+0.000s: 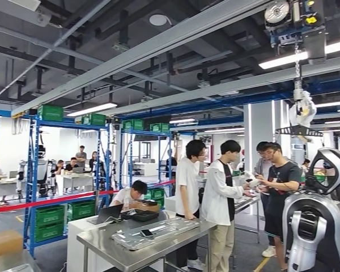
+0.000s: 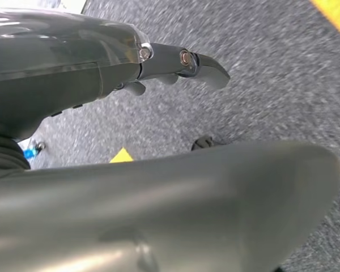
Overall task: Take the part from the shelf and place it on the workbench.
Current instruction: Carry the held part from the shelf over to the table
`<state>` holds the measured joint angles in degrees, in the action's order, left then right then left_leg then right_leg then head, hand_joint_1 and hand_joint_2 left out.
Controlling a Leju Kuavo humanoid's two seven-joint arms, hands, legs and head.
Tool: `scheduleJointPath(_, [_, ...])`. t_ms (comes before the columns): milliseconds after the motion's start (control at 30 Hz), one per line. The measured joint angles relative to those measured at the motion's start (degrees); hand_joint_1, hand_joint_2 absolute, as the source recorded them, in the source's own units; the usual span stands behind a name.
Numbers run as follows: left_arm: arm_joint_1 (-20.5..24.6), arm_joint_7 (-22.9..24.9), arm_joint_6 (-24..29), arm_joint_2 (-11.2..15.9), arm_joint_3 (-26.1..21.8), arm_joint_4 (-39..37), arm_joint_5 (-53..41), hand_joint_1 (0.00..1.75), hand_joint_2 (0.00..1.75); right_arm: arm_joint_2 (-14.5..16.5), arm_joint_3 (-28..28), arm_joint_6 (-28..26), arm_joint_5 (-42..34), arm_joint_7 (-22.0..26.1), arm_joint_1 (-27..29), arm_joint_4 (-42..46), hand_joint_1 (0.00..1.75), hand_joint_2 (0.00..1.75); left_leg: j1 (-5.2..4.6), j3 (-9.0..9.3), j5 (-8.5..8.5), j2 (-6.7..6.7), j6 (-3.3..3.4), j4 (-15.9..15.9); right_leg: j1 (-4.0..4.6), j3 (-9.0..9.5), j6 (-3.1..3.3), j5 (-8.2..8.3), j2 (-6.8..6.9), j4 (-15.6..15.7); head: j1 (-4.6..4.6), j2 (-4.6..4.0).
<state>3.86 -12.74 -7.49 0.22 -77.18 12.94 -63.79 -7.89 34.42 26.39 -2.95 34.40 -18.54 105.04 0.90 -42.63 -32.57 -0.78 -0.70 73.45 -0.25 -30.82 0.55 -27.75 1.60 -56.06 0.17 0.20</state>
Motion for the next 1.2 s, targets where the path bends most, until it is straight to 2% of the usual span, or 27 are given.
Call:
scheduleJointPath(33, [-0.1, 0.0, 0.0, 0.0, 0.0, 0.0, 0.0, 0.00, 1.75, 0.0, 0.0, 0.0, 0.0, 0.0, 0.0, 0.0, 1.75, 1.75, 0.34, 0.54, 1.00, 0.30, -0.31, -0.9, -0.05, 0.10, -0.19, -0.14, 0.78, 0.0, 0.00, 0.00])
scheduleJointPath(100, [-0.2, 0.1, 0.0, 0.0, 0.0, 0.0, 0.0, 0.00, 1.75, 0.0, 0.0, 0.0, -0.1, 0.0, 0.1, -0.1, 1.75, 1.75, 0.86, 4.22, 4.43, 1.83, -0.99, -7.9, -0.17, 0.40, -0.79, -0.63, 2.18, -0.2, 0.00, 0.00])
scheduleJointPath(133, [-0.2, 0.1, 0.0, 0.0, 0.0, 0.0, -0.1, 0.00, 1.75, 0.0, 0.0, 0.0, -0.1, 0.0, 0.1, -0.1, 1.75, 1.75, 0.87, 5.92, 5.62, 2.71, -0.98, -11.2, -0.11, 0.49, -1.21, -0.96, 2.75, -0.5, 0.01, 0.00])
scheduleJointPath(200, [-0.1, 0.2, 0.0, -0.1, 0.0, 0.0, -0.2, 0.00, 1.75, 0.0, -0.1, 0.1, -0.2, 0.0, 0.0, -0.1, 1.75, 1.75, 0.54, 7.39, 6.07, 3.55, -0.24, -14.1, 0.07, 0.64, -1.92, -1.45, 3.65, -0.9, 0.00, 0.00])
scheduleJointPath(267, [-0.2, 0.3, 0.0, -0.1, 0.0, 0.0, -0.3, 0.00, 1.75, 0.0, -0.2, 0.1, -0.2, 0.0, 0.0, -0.1, 1.75, 1.75, 0.17, 7.32, 5.96, 2.52, 0.90, -14.0, -0.05, 0.92, -2.38, -1.67, 4.41, -0.8, -0.02, 0.00])
scheduleJointPath(300, [-0.4, 0.4, 0.0, -0.1, 0.0, 0.0, -0.3, 0.00, 1.75, 0.0, -0.2, 0.2, -0.3, 0.0, 0.0, -0.1, 1.75, 1.75, 0.09, 7.37, 5.94, 2.03, 1.29, -14.1, -0.26, 1.03, -2.62, -2.06, 4.15, -1.1, -0.02, 0.00])
scheduleJointPath(367, [-0.3, 0.5, 0.1, -0.1, 0.0, 0.0, -0.3, 0.00, 1.75, 0.0, -0.3, 0.2, -0.3, 0.1, 0.1, -0.1, 1.75, 1.75, 0.09, 7.53, 5.99, 1.06, 2.03, -14.2, -0.56, -0.17, -2.91, -4.34, 2.05, -4.3, -0.02, 0.00])
scheduleJointPath(433, [-0.2, 0.5, 0.1, 0.0, 0.0, 0.0, -0.3, 0.00, 1.75, 0.0, -0.4, 0.2, -0.4, 0.1, 0.3, -0.1, 1.75, 1.75, -0.08, 7.56, 5.99, -0.02, 2.51, -14.2, -0.56, -3.83, -2.77, -7.89, -0.42, -11.9, -0.02, 0.00])
scheduleJointPath(467, [-0.1, 0.5, 0.1, 0.0, 0.0, 0.0, -0.4, 0.00, 1.75, 0.0, -0.5, 0.3, -0.4, 0.1, 0.5, -0.2, 1.75, 1.75, -0.26, 7.58, 5.98, -0.69, 2.66, -14.2, -0.49, -5.89, -2.61, -9.08, -0.92, -15.7, -0.02, 0.00])
scheduleJointPath(500, [-0.1, 0.5, 0.1, 0.0, 0.0, 0.0, -0.4, 0.00, 1.75, 0.0, -0.6, 0.3, -0.4, 0.1, 0.7, -0.3, 1.75, 1.75, -0.48, 7.64, 5.96, -1.42, 2.76, -14.2, -0.37, -7.34, -2.35, -9.25, -1.20, -18.0, -0.02, 0.00])
scheduleJointPath(533, [-0.1, 0.5, 0.1, 0.0, 0.0, 0.0, -0.4, 0.00, 1.75, 0.0, -0.6, 0.3, -0.5, 0.1, 0.8, -0.3, 1.75, 1.75, -0.67, 7.72, 5.95, -2.22, 2.83, -14.2, -0.18, -7.83, -1.97, -8.23, -1.42, -18.1, -0.02, 0.00])
scheduleJointPath(567, [-0.1, 0.5, 0.1, 0.0, 0.0, 0.0, -0.4, 0.00, 1.75, 0.0, -0.6, 0.4, -0.5, 0.1, 0.9, -0.3, 1.75, 1.75, -0.80, 7.83, 5.94, -3.05, 2.88, -14.2, 0.11, -7.26, -1.47, -6.15, -1.81, -15.8, -0.02, 0.00])
scheduleJointPath(633, [-0.1, 0.5, 0.0, -0.1, 0.0, 0.0, -0.4, 0.00, 1.75, 0.0, -0.8, 0.4, -0.6, 0.1, 0.8, -0.3, 1.75, 1.75, -0.86, 7.90, 5.95, -4.60, 2.90, -14.2, 0.71, -4.49, -0.31, -1.43, -4.23, -8.0, -0.02, 0.00])
scheduleJointPath(667, [-0.1, 0.5, 0.0, -0.2, 0.0, 0.0, -0.4, 0.00, 1.75, 0.0, -0.8, 0.5, -0.6, 0.2, 0.8, -0.3, 1.75, 1.75, -0.77, 7.82, 5.98, -5.33, 2.86, -14.2, 0.88, -3.31, 0.08, -0.05, -5.43, -4.8, -0.01, 0.00])
scheduleJointPath(700, [-0.1, 0.5, 0.0, -0.3, 0.0, 0.0, -0.4, 0.00, 1.75, 0.0, -0.8, 0.5, -0.6, 0.2, 0.8, -0.3, 1.75, 1.75, -0.62, 7.65, 6.05, -6.01, 2.75, -14.2, 1.00, -2.61, 0.36, 0.46, -6.27, -3.0, -0.01, 0.00])
scheduleJointPath(733, [-0.1, 0.5, -0.1, -0.3, 0.0, 0.0, -0.4, 0.00, 1.75, 0.0, -0.8, 0.6, -0.6, 0.2, 0.7, -0.3, 1.75, 1.75, -0.50, 7.48, 6.15, -6.70, 2.55, -14.2, 1.03, -2.29, 0.49, 0.33, -6.33, -2.3, -0.01, 0.00])
scheduleJointPath(767, [-0.3, 0.5, -0.1, -0.3, 0.0, 0.0, -0.4, 0.00, 1.75, 0.0, -0.8, 0.6, -0.6, 0.2, 0.6, -0.3, 1.75, 1.75, -0.40, 7.38, 6.30, -7.41, 2.27, -14.4, 1.02, -2.02, 0.48, 0.34, -5.69, -1.7, -0.01, 0.00])
scheduleJointPath(800, [-0.4, 0.5, -0.2, -0.3, 0.0, 0.0, -0.5, 0.00, 1.75, 0.1, -0.8, 0.6, -0.6, 0.2, 0.6, -0.3, 1.75, 1.75, -0.45, 7.33, 6.26, -7.27, 2.04, -14.5, 0.91, -1.67, 0.44, 0.45, -4.92, -1.1, -0.01, 0.00])
scheduleJointPath(833, [-0.5, 0.5, -0.2, -0.3, 0.0, 0.0, -0.5, 0.00, 1.75, 0.1, -0.8, 0.6, -0.6, 0.2, 0.5, -0.3, 1.75, 1.75, -0.60, 7.16, 5.83, -6.16, 1.80, -14.1, 0.76, -1.25, 0.42, 0.65, -4.17, -0.4, -0.02, 0.00])
scheduleJointPath(867, [-0.5, 0.5, -0.3, -0.3, 0.0, 0.0, -0.5, 0.00, 1.75, 0.2, -0.8, 0.6, -0.6, 0.2, 0.5, -0.4, 1.75, 1.75, -0.73, 6.53, 4.79, -4.48, 1.51, -12.7, 0.61, -0.85, 0.38, 0.83, -3.33, 0.2, -0.01, 0.00])
scheduleJointPath(933, [-0.2, 0.4, -0.3, -0.2, 0.0, 0.0, -0.5, 0.00, 1.75, 0.2, -0.8, 0.6, -0.6, 0.1, 0.6, -0.4, 1.75, 1.75, -0.55, 3.56, 1.42, -1.05, 0.82, -6.6, 0.51, -0.43, 0.37, 0.88, -1.60, 0.7, -0.01, 0.00])
scheduleJointPath(967, [0.0, 0.4, -0.3, -0.2, 0.0, 0.0, -0.5, 0.00, 1.75, 0.2, -0.8, 0.6, -0.6, 0.1, 0.7, -0.4, 1.75, 1.75, -0.28, 1.74, -0.01, -0.40, 0.43, -3.0, 0.47, -0.40, 0.30, 0.79, -0.67, 0.7, 0.00, 0.00])
scheduleJointPath(1000, [0.0, 0.4, -0.3, -0.2, 0.0, 0.0, -0.5, 0.00, 1.75, 0.2, -0.8, 0.6, -0.6, 0.1, 0.8, -0.5, 1.75, 1.75, 0.03, 0.51, -0.59, -0.09, 0.06, -0.6, 0.39, -0.36, 0.18, 0.67, 0.17, 0.7, 0.00, 0.00])
scheduleJointPath(1033, [-0.1, 0.4, -0.3, -0.2, 0.0, 0.0, -0.5, 0.00, 1.75, 0.2, -0.8, 0.6, -0.5, 0.0, 0.8, -0.6, 1.75, 1.75, 0.33, 0.27, -0.13, 0.15, -0.33, -0.2, 0.26, -0.30, -0.01, 0.52, 0.95, 0.6, 0.00, 0.00])
scheduleJointPath(1067, [-0.2, 0.4, -0.3, -0.2, 0.0, 0.0, -0.5, 0.00, 1.75, 0.2, -0.8, 0.6, -0.5, 0.0, 0.9, -0.6, 1.75, 1.75, 0.61, 1.25, 1.34, 0.52, -0.72, -2.0, 0.08, -0.21, -0.28, 0.30, 1.64, 0.5, 0.00, 0.00])
scheduleJointPath(1133, [-0.3, 0.4, -0.3, -0.2, 0.0, 0.0, -0.5, 0.00, 1.75, 0.2, -0.8, 0.6, -0.5, 0.0, 0.8, -0.7, 1.75, 1.75, 0.82, 5.02, 4.81, 2.58, -1.43, -9.2, -0.20, -0.05, -1.10, -0.35, 2.88, -0.1, 0.01, 0.00])
scheduleJointPath(1200, [-0.2, 0.4, -0.3, -0.2, 0.0, 0.0, -0.5, 0.00, 1.75, 0.2, -0.8, 0.6, -0.5, 0.0, 0.8, -0.7, 1.75, 1.75, 0.59, 7.20, 6.08, 4.07, -0.92, -13.6, -0.12, 0.05, -1.95, -1.04, 3.86, -0.8, -0.01, 0.00])
